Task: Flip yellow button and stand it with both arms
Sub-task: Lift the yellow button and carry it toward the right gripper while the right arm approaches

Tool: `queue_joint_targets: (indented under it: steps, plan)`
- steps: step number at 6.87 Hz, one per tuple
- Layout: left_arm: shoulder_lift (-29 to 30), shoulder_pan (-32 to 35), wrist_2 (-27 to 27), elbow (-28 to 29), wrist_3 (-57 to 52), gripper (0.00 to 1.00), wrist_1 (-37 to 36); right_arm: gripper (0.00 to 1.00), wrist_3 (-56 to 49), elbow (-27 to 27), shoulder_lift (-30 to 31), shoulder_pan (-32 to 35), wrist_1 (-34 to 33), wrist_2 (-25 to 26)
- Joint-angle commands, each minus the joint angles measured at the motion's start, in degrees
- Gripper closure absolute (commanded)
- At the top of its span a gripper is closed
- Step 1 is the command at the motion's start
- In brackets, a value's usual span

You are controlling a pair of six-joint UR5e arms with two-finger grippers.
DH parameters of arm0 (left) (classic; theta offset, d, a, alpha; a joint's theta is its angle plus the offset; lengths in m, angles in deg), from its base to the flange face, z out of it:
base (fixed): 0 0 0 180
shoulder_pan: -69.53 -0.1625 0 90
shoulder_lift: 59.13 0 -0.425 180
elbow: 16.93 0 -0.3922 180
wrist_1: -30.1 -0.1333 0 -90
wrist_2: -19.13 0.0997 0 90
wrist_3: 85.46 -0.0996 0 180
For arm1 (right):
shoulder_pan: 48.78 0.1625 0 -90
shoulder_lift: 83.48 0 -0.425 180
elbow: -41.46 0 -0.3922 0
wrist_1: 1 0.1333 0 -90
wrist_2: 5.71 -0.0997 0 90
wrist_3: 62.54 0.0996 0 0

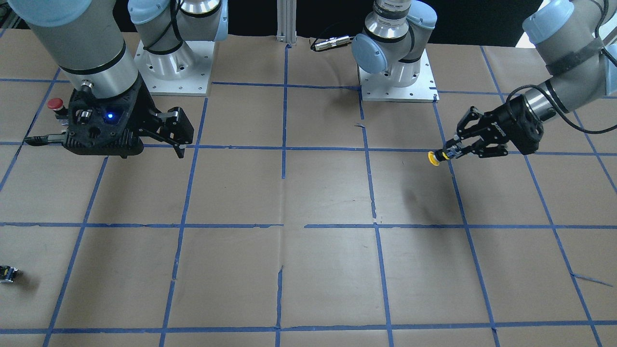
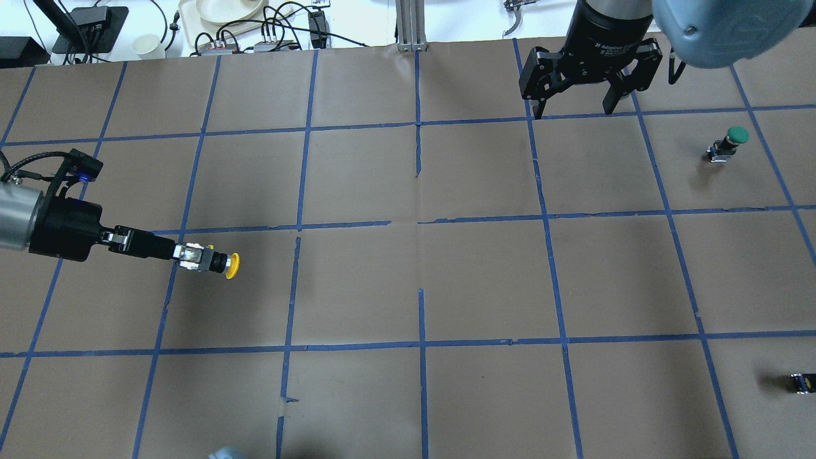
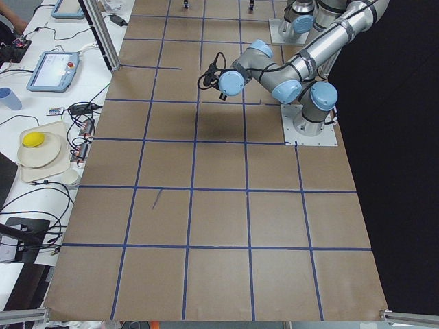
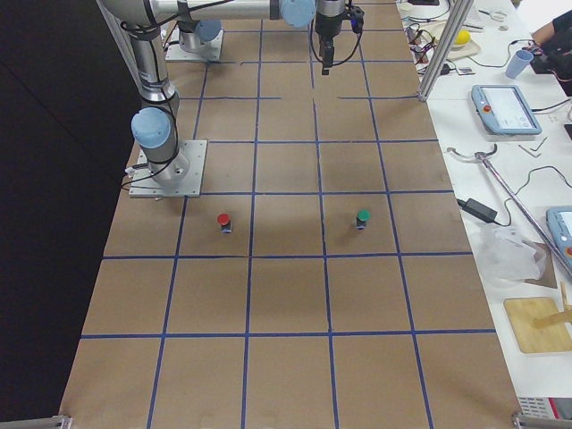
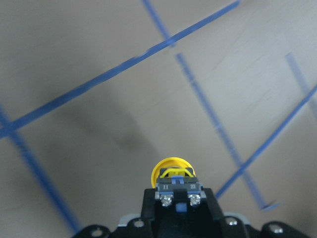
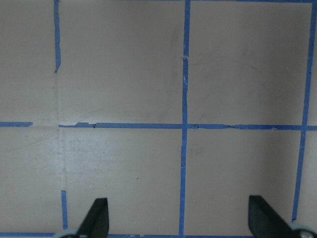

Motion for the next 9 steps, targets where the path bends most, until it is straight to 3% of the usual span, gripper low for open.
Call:
queue_joint_targets:
  steps: [1,3,5,7,8,9]
  plan:
    - [-3.34,7.41,-14.41,-0.14,0.80,0.98,9.27,0.00,-0.23,-1.98,-1.49,-0.07,-1.43,-4.30]
    - [-3.61,13.94,-29.44,-0.75,1.15,0.98,15.86,0.00,0.38,-2.07,-1.68,-1.99,-1.17,-5.19]
    - [-3.88,16.68,-35.81,-0.67,1.06,0.98,18.95,0.00,2.84,-1.38,-1.07,-8.65,2.50,-22.75]
    - [-3.97,21.67,-47.03,-0.05,1.33,0.98,23.52,0.00,2.84,-1.37,-0.10,-10.01,16.42,-37.97]
    - [-3.36,23.88,-53.10,-0.05,1.33,0.98,23.45,0.00,3.01,-1.02,0.78,-10.01,20.93,-49.19]
    - [-3.09,24.16,-54.29,0.12,1.42,0.98,23.36,0.00,2.84,-0.84,2.52,-10.18,28.20,-54.18]
